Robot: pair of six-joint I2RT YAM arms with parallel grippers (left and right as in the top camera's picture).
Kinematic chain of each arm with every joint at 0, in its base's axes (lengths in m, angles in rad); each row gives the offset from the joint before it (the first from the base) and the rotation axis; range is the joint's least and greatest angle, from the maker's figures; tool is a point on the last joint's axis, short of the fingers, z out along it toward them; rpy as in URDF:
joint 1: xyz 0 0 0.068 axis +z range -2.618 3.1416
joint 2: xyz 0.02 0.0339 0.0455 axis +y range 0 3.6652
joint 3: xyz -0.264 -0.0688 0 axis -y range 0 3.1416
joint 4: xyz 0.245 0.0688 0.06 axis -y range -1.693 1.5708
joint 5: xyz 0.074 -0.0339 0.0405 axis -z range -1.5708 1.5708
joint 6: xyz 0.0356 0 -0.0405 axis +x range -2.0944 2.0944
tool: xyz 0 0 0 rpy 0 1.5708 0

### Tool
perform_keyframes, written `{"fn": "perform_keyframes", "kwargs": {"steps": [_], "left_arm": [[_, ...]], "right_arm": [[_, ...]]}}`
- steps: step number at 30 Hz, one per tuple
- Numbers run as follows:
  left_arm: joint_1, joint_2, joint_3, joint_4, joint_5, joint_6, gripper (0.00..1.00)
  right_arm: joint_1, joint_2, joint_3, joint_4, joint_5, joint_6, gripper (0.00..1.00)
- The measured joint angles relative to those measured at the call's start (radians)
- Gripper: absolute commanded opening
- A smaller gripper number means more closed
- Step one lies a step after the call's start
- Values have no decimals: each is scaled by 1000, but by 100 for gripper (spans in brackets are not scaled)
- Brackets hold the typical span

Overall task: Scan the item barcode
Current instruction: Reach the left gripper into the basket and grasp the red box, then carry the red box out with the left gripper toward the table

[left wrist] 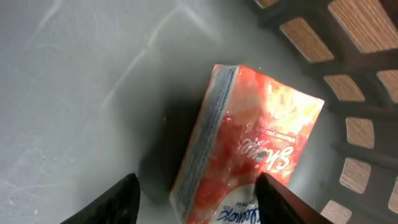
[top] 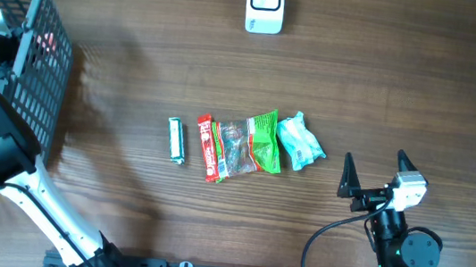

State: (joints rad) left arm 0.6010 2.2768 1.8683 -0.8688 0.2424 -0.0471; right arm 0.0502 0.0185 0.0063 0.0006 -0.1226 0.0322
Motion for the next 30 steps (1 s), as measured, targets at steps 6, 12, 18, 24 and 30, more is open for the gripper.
{"fn": "perform_keyframes", "kwargs": {"steps": [6, 12, 18, 24, 30], "left_arm": [[3, -1, 0, 9, -1, -13, 54], [2, -1, 0, -3, -28, -18, 25], [3, -6, 0, -7, -35, -21, 4], [5, -30, 1, -69, -52, -80, 4], [11, -266, 3, -96, -90, -159, 4]], "right_arm": [[0, 0, 0, 0, 0, 0, 100], [0, 0, 0, 0, 0, 0, 100], [0, 0, 0, 0, 0, 0, 100], [0, 0, 0, 0, 0, 0, 100], [0, 0, 0, 0, 0, 0, 100]]}}
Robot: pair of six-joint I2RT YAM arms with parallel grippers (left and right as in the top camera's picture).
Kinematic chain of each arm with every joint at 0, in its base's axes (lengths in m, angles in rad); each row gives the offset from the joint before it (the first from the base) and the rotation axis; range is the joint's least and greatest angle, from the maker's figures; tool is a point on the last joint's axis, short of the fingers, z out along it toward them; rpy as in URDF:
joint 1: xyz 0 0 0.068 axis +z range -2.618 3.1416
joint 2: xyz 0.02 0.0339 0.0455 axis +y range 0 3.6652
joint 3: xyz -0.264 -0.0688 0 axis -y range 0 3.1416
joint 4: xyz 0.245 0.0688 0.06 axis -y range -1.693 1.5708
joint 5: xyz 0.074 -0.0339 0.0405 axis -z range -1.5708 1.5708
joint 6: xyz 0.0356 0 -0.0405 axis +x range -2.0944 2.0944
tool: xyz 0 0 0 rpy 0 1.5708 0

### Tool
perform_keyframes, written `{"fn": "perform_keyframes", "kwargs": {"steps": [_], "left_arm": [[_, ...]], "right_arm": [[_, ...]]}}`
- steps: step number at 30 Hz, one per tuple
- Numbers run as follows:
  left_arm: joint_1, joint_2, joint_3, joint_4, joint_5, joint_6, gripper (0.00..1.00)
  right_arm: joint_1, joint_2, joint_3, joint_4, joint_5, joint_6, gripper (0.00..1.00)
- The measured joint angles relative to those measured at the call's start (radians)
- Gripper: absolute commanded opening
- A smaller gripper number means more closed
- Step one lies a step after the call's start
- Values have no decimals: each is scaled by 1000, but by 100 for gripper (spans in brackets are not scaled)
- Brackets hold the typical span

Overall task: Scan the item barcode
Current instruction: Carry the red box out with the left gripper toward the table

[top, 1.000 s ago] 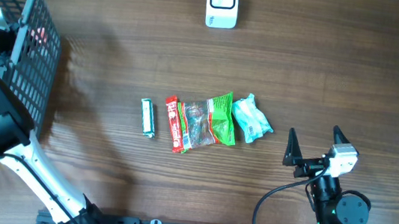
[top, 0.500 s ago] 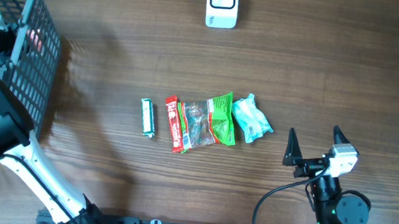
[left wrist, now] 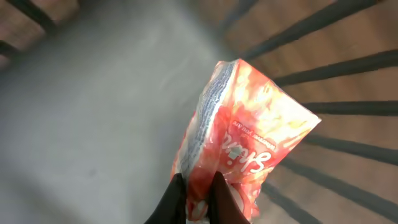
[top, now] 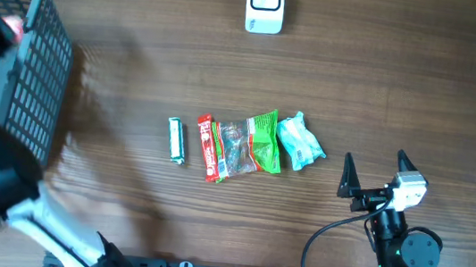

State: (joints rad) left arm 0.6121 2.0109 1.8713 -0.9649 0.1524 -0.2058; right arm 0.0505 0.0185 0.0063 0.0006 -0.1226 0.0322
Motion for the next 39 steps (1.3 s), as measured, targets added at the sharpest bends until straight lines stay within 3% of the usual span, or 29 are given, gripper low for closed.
{"fn": "perform_keyframes", "kwargs": {"steps": [8, 12, 18, 22, 29, 34, 39], "left_arm": [[-31, -557, 54, -159, -8, -92, 4], [-144, -658, 54, -278, 41, -100, 4], [-387, -627, 35, -430, 216, 18, 4], [-537, -584, -9, -520, 452, 182, 4], [-647, -467, -29, -565, 752, 352, 4], [-651, -397, -33, -559, 786, 382, 4], [-661, -344, -35, -532, 650, 384, 4]], "right_arm": [[0, 0, 0, 0, 0, 0, 100], [0, 0, 0, 0, 0, 0, 100], [0, 0, 0, 0, 0, 0, 100], [0, 0, 0, 0, 0, 0, 100], [0, 0, 0, 0, 0, 0, 100], [0, 0, 0, 0, 0, 0, 100], [0, 0, 0, 0, 0, 0, 100]]}}
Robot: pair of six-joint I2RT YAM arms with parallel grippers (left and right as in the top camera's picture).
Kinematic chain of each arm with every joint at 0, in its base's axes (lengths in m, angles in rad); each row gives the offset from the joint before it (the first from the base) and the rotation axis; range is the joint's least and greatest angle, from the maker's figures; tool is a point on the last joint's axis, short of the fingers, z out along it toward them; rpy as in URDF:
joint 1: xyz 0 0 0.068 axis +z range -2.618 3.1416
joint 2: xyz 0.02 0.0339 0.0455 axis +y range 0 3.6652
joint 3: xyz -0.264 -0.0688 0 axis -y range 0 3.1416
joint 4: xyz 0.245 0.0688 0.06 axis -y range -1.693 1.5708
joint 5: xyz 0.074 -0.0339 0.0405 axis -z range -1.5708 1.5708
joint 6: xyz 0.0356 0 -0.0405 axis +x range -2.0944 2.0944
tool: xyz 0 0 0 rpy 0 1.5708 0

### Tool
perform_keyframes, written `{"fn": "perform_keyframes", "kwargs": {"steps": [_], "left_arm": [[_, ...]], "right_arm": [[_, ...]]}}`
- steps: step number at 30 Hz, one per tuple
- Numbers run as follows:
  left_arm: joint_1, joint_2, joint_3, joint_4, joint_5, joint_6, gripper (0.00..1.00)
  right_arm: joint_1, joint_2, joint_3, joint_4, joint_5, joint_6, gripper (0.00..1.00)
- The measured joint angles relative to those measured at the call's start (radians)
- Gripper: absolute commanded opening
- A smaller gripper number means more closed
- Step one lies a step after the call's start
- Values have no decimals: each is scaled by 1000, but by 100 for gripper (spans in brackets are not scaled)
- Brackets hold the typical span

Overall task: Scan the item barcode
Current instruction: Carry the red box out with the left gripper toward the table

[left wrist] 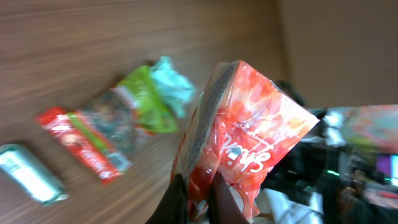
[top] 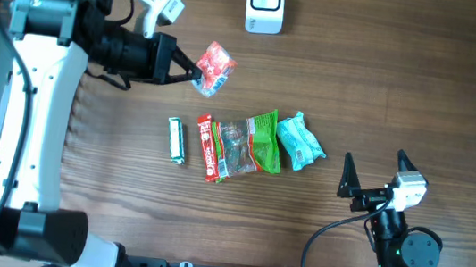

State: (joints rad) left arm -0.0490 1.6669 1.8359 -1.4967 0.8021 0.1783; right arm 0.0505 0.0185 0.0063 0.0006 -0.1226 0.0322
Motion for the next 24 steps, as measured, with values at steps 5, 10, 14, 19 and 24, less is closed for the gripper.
{"fn": "perform_keyframes", "kwargs": {"steps": [5, 10, 14, 19, 24], "left_arm": [[-42, 24, -128, 195, -284, -146, 4], [-71, 29, -381, 441, -512, -370, 4], [-75, 36, -580, 611, -605, -462, 5], [-75, 37, -712, 735, -754, -536, 7], [-76, 37, -748, 783, -805, -560, 8]], "right_arm": [[0, 0, 0, 0, 0, 0, 100], [0, 1, 0, 0, 0, 0, 100], [0, 1, 0, 0, 0, 0, 100], [0, 1, 0, 0, 0, 0, 100], [0, 1, 0, 0, 0, 0, 100]]}}
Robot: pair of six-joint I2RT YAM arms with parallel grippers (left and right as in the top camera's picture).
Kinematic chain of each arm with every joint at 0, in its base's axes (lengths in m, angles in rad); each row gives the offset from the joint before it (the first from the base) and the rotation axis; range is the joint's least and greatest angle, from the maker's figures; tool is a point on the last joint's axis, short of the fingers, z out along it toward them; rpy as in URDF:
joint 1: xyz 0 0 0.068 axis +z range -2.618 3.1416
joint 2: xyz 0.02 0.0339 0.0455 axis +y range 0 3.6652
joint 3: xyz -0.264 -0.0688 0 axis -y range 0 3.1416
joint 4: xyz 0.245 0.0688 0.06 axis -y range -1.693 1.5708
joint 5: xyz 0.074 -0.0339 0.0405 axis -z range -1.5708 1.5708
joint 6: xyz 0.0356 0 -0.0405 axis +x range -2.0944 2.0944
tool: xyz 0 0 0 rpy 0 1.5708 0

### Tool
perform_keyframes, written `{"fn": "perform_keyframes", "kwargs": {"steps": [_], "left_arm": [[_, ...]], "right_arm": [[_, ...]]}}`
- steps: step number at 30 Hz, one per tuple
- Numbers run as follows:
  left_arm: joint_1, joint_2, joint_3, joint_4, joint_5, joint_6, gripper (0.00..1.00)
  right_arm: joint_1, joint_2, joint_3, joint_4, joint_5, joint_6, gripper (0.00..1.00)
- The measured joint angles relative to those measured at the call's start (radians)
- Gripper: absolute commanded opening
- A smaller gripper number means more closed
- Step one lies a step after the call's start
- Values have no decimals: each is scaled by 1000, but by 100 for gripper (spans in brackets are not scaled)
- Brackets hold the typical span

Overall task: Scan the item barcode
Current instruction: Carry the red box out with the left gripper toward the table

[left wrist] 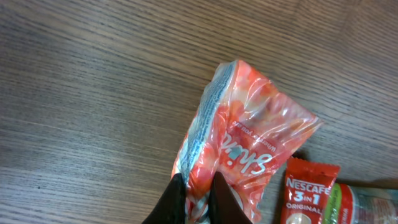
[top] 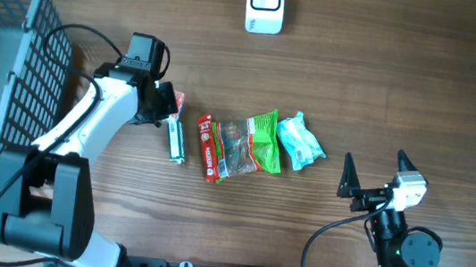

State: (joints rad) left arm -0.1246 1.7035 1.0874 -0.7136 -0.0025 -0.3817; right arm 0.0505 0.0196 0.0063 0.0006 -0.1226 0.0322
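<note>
My left gripper (left wrist: pixel 198 198) is shut on the lower end of a red-orange plastic packet (left wrist: pixel 249 134). The packet hangs low over the wooden table. In the overhead view the left gripper (top: pixel 167 107) and packet (top: pixel 178 101) are at the left end of a row of items, just above a small green-white stick (top: pixel 177 140). The white barcode scanner (top: pixel 264 3) stands at the far edge, well away from the packet. My right gripper (top: pixel 376 170) stands open at the near right with nothing in it.
The row holds a red Nescafe sachet (top: pixel 209 148), also in the left wrist view (left wrist: pixel 308 193), a clear and green bag (top: pixel 250 142) and a teal packet (top: pixel 300 141). A grey mesh basket (top: pixel 43 66) fills the far left corner.
My left gripper, still shut on the packet, has moved from mid-air below and left of the scanner to a low spot at the left end of the row. The right arm is unchanged.
My left gripper was open over the red-orange packet inside the basket. Then it was shut on the packet there. Later it held the packet out over the table near the scanner, and now it holds it low beside the row of items.
</note>
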Motion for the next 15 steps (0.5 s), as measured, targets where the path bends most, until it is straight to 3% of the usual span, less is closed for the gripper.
{"fn": "perform_keyframes", "kwargs": {"steps": [15], "left_arm": [[0, -17, -77, 56, -23, -44, 10]], "right_arm": [[0, 0, 0, 0, 0, 0, 100]]}}
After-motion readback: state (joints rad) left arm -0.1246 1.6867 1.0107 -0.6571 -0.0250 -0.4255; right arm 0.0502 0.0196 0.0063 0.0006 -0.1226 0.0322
